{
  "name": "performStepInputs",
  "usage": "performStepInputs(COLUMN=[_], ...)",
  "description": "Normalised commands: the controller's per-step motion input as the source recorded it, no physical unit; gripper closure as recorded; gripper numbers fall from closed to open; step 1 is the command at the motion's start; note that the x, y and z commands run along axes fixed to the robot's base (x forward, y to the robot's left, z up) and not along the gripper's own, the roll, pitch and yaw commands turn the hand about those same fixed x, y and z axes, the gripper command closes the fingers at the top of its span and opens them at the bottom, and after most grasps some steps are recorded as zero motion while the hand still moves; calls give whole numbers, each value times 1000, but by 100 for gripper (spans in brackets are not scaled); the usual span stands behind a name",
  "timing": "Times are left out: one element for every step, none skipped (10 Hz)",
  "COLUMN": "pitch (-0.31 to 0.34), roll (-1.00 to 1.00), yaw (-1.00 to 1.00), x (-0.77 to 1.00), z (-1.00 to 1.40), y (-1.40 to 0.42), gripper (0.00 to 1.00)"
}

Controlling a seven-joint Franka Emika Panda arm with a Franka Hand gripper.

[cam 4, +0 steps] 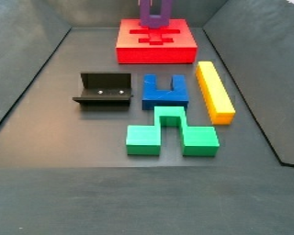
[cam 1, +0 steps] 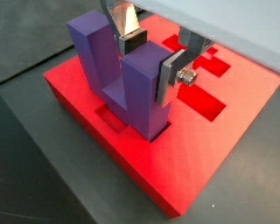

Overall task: Pick up the purple object. Move up. Move to above the board. Insert the purple object.
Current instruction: Insert the purple object.

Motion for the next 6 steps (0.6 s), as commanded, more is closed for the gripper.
performStepInputs(pitch=[-237,-189,-130,-114,-84,0], roll=[-66,-74,-13,0,0,0], yaw=[29,31,29,17,-17,0], x=[63,191,291,289,286,0], z=[-754,-800,-786,-800,-797,0], y=[0,0,0,0,-111,0], gripper=[100,100,100,100,100,100])
